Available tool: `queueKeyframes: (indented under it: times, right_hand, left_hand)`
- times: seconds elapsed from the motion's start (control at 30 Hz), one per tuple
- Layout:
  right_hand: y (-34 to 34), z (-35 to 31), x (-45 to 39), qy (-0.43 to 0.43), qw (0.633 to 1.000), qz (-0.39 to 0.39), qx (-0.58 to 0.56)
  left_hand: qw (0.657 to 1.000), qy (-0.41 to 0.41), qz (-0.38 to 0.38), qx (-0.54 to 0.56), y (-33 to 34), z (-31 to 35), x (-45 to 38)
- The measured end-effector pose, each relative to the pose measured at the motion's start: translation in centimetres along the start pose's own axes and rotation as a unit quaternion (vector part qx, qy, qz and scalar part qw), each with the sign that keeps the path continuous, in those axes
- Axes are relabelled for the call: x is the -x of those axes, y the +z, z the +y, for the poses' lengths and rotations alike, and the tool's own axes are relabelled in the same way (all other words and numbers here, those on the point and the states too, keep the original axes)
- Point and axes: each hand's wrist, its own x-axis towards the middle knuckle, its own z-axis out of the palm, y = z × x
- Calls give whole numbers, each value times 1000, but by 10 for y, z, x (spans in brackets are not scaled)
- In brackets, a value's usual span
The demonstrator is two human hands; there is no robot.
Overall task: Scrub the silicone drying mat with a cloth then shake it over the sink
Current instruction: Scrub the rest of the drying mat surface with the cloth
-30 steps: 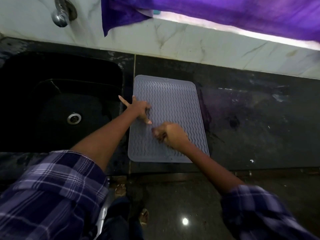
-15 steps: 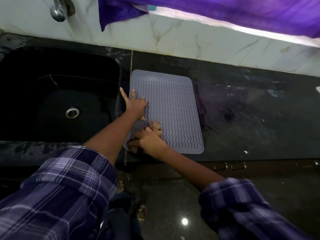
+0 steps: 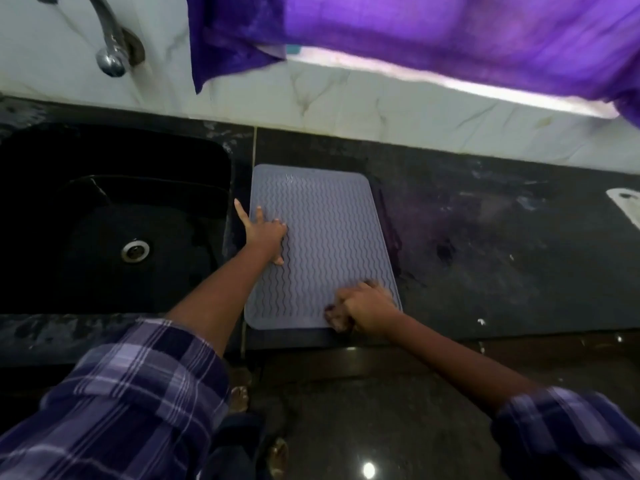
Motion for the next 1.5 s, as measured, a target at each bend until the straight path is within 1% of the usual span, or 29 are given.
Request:
queueKeyframes:
  times: [0.03,0.07,0.1,0.13,0.2,0.23,0.3,0.37,0.4,0.47,0.53,0.6,0.63,0.7,0.77,0.83,0.87,0.93,0.97,1.0,1.03,1.07,1.13,1.23,1.3,1.4,1.43,1.47,1.5]
  right_hand:
    - [-5,16,6,21,999,-30,-32]
    - [-10,32,8,51,995,-39,-74]
    - [-19,47,7,83,988,-18,-130]
    - [-29,59,2,108,977,21,-182]
    - [-45,75,-13,151,954,106,-236]
    - [-50,79,-23,166,945,135,-245]
    - [-59,82,-46,172,933,172,-266]
    - [-65,89,-74,177,924,178,-287]
    - [-70,94,-91,184,921,174,-297]
    - [-87,106,-128,207,912,164,-313]
    - [-103,120,-168,234,917,166,-277]
    - [-115,131,-206,245,930,191,-197]
    - [-117,134,-222,232,938,203,-160]
    - [-114,137,-248,221,942,210,-140]
    - [-106,134,-254,229,939,216,-142]
    - [-92,128,-238,212,943,201,-161]
    - [-86,124,-225,182,953,178,-165]
    - [-88,126,-203,120,977,83,-158]
    - [-97,132,-203,113,980,37,-159]
    - [-109,138,-208,115,981,19,-154]
    - [-123,141,-218,119,979,25,-161]
    - [-132,143,-231,131,976,57,-165]
    - [-141,135,-258,160,968,134,-136]
    - [-117,113,-267,173,965,162,-111]
    - [-98,111,-245,147,975,143,-84]
    - [-85,114,-199,40,995,53,-73]
    - [-89,118,-191,27,996,28,-84]
    - [-97,125,-191,29,996,22,-86]
    - [-104,132,-195,44,995,37,-87]
  left_hand:
    - [1000,-1,-2,-6,0,0,-2]
    - [1000,-4,-10,-14,-3,1,-3]
    - [999,-10,-26,-27,-7,2,-5]
    - [997,-16,-47,-51,-13,3,-7]
    - [992,-14,-78,-97,-29,1,-20]
    - [992,-8,-83,-97,-37,-1,-30]
    - [995,3,-60,-83,-49,-8,-51]
    - [997,0,-24,-77,-54,-15,-72]
    - [998,-2,-6,-60,-55,-18,-83]
    - [1000,0,7,-16,-62,-17,-102]
    - [1000,6,21,-1,-66,-14,-120]
    - [1000,18,8,-18,-69,-11,-133]
    - [1000,15,-2,-27,-68,-10,-137]
    - [999,3,-10,-31,-68,-12,-145]
    - [1000,4,-3,-25,-68,-15,-149]
    - [1000,5,17,-1,-66,-20,-149]
    - [1000,6,23,6,-64,-22,-148]
    - [999,9,30,10,-64,-25,-144]
    - [999,8,33,17,-65,-25,-142]
    - [999,6,34,26,-66,-25,-140]
    - [999,3,34,35,-67,-25,-139]
    - [998,1,37,41,-67,-25,-139]
    - [998,-5,41,56,-65,-24,-139]
    - [997,-16,44,69,-64,-21,-136]
    - [996,-21,54,71,-62,-20,-137]
    - [997,2,66,40,-61,-19,-138]
    - [997,18,63,29,-62,-18,-138]
    - [997,40,58,20,-62,-17,-138]
    - [997,62,50,12,-61,-16,-139]
